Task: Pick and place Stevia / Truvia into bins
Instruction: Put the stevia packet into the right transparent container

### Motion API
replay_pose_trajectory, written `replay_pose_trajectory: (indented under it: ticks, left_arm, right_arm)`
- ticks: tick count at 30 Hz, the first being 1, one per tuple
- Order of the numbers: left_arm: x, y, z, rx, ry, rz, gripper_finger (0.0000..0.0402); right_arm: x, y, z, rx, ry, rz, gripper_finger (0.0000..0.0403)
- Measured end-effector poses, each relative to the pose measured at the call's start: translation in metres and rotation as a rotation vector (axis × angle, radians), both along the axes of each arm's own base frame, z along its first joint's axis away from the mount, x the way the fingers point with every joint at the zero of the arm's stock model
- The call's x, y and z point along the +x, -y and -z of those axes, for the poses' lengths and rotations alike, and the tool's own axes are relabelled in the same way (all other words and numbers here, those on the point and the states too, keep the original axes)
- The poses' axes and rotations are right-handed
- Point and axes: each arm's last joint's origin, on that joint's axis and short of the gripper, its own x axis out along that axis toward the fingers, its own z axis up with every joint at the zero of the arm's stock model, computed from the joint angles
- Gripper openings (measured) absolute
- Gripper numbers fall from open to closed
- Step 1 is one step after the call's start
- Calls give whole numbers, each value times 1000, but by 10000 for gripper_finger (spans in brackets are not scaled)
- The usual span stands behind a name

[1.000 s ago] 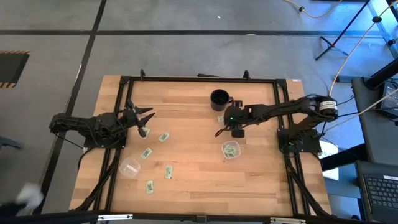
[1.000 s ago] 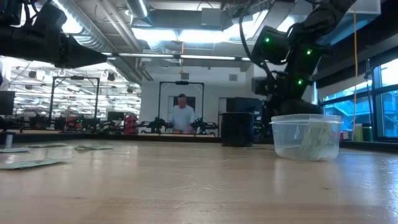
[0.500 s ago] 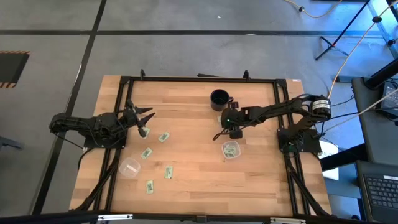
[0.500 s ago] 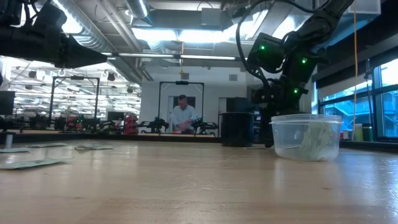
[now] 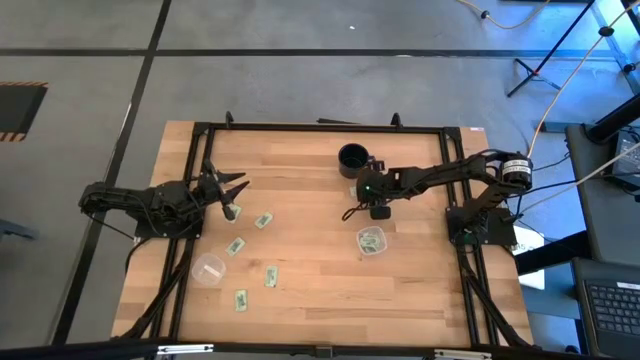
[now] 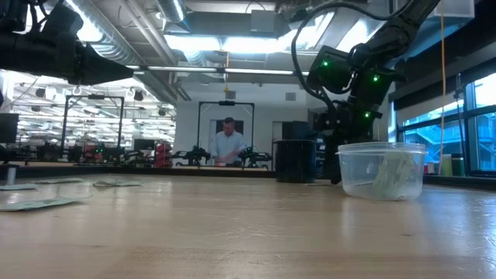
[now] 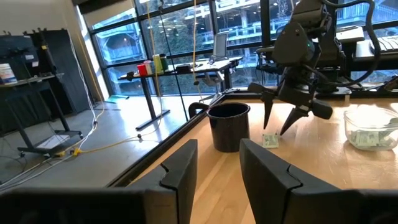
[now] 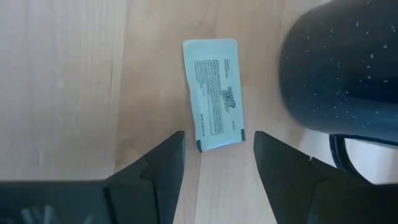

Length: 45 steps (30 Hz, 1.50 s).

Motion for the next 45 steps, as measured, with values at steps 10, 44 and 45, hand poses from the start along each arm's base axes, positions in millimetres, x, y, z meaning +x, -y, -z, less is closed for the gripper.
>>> replay_pose_trajectory:
  ticks: [10, 44, 45]
  left_arm:
    - [0, 0, 0, 0, 0, 0, 116]
    - [0, -1, 0, -1, 0, -33, 116]
    - [0, -1, 0, -1, 0, -33, 116]
  right_arm:
    - [1, 1, 5, 12, -16, -17, 193]
    - [2, 1, 20, 52, -63, -11, 65]
    - [2, 1, 20, 52, -63, -10, 61]
